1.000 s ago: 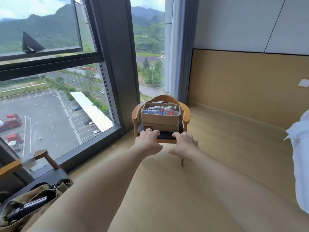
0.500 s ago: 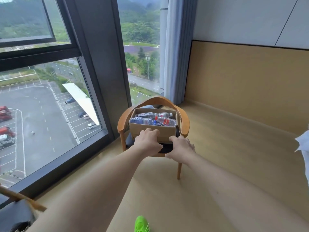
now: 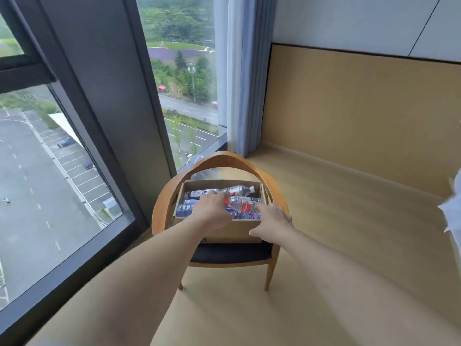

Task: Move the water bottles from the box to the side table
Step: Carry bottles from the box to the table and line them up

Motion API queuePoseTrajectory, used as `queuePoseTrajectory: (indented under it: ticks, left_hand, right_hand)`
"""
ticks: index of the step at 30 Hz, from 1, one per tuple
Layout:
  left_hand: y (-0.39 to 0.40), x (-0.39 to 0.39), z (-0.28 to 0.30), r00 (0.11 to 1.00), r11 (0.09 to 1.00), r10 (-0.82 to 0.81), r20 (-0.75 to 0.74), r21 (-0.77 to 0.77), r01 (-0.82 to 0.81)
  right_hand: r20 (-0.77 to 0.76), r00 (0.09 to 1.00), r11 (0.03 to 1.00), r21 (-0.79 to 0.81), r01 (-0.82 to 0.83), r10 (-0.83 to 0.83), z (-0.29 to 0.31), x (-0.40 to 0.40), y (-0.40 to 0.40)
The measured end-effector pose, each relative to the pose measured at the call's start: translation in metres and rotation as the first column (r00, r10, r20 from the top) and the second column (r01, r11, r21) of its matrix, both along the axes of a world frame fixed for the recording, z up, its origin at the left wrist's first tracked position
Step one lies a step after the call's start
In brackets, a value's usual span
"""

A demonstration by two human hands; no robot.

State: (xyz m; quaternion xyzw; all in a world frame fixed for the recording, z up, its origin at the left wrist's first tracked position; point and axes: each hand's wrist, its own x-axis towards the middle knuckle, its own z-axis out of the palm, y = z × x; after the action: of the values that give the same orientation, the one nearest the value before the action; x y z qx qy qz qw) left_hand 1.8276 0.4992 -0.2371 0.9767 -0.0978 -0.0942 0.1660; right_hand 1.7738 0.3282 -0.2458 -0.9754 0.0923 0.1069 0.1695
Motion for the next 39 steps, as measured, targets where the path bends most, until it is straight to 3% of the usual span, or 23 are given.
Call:
queuePoseTrajectory:
  ticks: [12, 23, 31, 35, 39]
  left_hand:
    - [-0.022, 0.146, -0.078, 0.981, 0.998, 0.045, -0.191, 0.054, -0.035]
    - [-0.091, 0.239, -0.153, 0.897, 0.993, 0.067, -0.436, 0.113, -0.019]
    - [-0.113, 0.266, -0.202, 0.857, 0.974, -0.066, -0.511, 0.153, 0.167]
    - [-0.118, 0.266, -0.218, 0.853, 0.936, -0.189, -0.487, 0.172, 0.306]
    - [-0.122, 0.27, -0.225, 0.845, 0.924, -0.22, -0.488, 0.174, 0.341]
  right_hand:
    - [-0.162, 0.985, 0.998, 0.011, -0.065, 0.066, -0.089, 0.171, -0.03]
    - [-0.393, 0.91, 0.987, 0.144, -0.078, 0.129, -0.176, 0.289, -0.085]
    - [-0.453, 0.87, 0.978, 0.152, -0.141, 0.195, -0.222, 0.333, -0.082]
    - [-0.498, 0.849, 0.982, 0.138, -0.125, 0.178, -0.235, 0.345, -0.077]
    - [-0.51, 0.847, 0.986, 0.141, -0.09, 0.151, -0.244, 0.346, -0.074]
